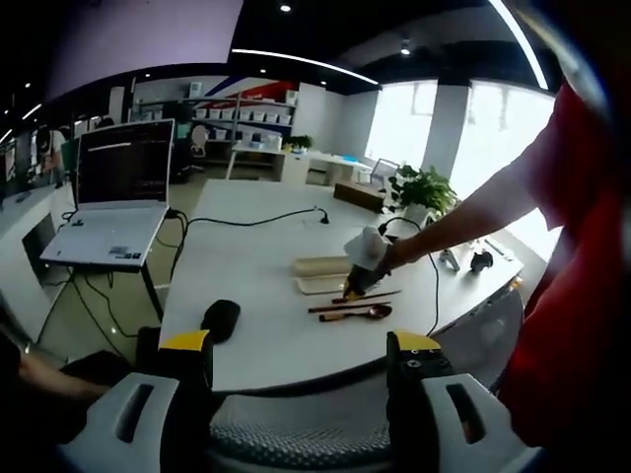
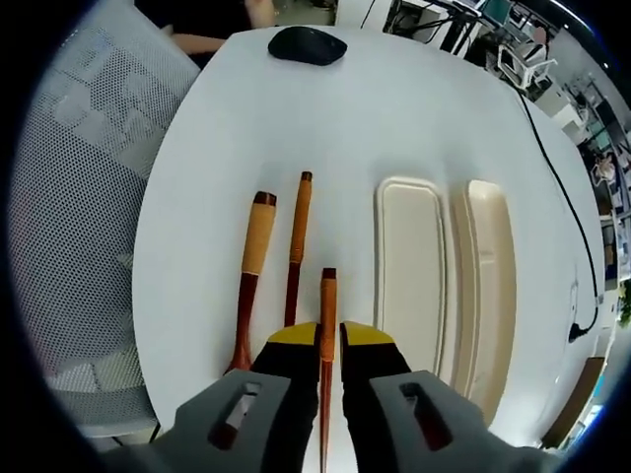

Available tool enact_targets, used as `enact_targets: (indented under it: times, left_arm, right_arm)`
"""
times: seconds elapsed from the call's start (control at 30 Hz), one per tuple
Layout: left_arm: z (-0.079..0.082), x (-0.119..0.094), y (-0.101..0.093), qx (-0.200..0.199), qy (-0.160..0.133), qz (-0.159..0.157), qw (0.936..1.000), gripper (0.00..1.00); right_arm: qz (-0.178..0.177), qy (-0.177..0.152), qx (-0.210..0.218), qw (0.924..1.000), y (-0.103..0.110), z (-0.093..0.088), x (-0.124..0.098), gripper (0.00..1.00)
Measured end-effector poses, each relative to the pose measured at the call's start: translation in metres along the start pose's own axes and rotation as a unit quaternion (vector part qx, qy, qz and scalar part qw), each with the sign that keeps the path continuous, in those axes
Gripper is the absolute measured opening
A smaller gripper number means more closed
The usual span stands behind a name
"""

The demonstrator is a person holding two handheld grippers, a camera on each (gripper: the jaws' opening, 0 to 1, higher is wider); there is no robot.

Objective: Arrange the utensils inside the cutlery case until each visible utensil rests in its matching compartment.

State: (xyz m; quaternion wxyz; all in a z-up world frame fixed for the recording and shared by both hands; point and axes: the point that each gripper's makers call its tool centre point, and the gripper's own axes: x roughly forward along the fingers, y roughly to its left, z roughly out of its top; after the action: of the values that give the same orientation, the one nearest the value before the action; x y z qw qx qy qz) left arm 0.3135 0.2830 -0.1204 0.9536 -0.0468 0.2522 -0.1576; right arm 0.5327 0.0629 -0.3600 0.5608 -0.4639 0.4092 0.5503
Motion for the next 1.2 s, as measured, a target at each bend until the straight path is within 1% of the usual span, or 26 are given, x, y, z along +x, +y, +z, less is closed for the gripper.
enact_targets:
  times: [0.07,0.2,0.3,0.37,0.47,0.6,0.67,0.83,0.9,0.93,1.0,1.2]
  left_arm:
    - [0.002,0.000,0.000,-0.002,-0.003,0.001,1.0000,0.73]
    - [0.004,-0.001,0.001,-0.001,-0.006,0.003,1.0000,0.73]
    - [0.003,-0.001,0.001,-0.001,-0.005,0.005,1.0000,0.73]
    - [0.002,-0.001,0.001,-0.002,-0.004,0.004,1.0000,0.73]
    - [0.001,-0.002,0.001,-0.002,-0.005,0.006,1.0000,0.73]
    - [0.000,-0.002,0.000,-0.006,-0.007,0.006,0.9999,0.73]
    - [0.000,-0.001,-0.001,-0.003,-0.008,0.004,1.0000,0.73]
    - [0.002,0.002,-0.004,0.001,-0.010,-0.002,0.9999,0.73]
    - [0.003,0.002,-0.006,0.002,-0.012,-0.006,0.9999,0.73]
    - [0.003,0.003,-0.007,0.003,-0.013,-0.007,0.9999,0.73]
    - [0.003,0.003,-0.008,0.005,-0.013,-0.010,0.9999,0.73]
    - [0.006,0.005,-0.010,0.010,-0.016,-0.018,0.9997,0.73]
  right_arm:
    - [0.003,0.001,-0.003,1.0000,0.000,0.001,0.001,0.04]
    - [0.009,0.008,0.008,0.9999,-0.001,0.002,0.003,0.03]
    - [0.012,0.015,0.008,0.9998,0.000,0.002,0.002,0.02]
    - [0.010,0.019,0.016,0.9996,-0.001,0.002,0.001,0.02]
    - [0.011,0.024,0.023,0.9994,-0.003,-0.003,0.001,0.02]
    - [0.005,0.017,0.024,0.9995,-0.006,-0.003,-0.008,0.02]
    - [-0.001,0.011,0.026,0.9996,-0.012,-0.003,-0.011,0.02]
    - [-0.008,0.001,0.028,0.9996,-0.014,0.001,-0.020,0.02]
    - [-0.010,0.005,0.021,0.9997,-0.009,0.002,-0.026,0.02]
    - [-0.018,0.008,0.014,0.9997,-0.012,0.000,-0.028,0.01]
    - [-0.017,0.008,0.013,0.9997,-0.012,0.000,-0.032,0.01]
    - [-0.034,-0.010,0.017,0.9992,-0.017,0.005,-0.051,0.01]
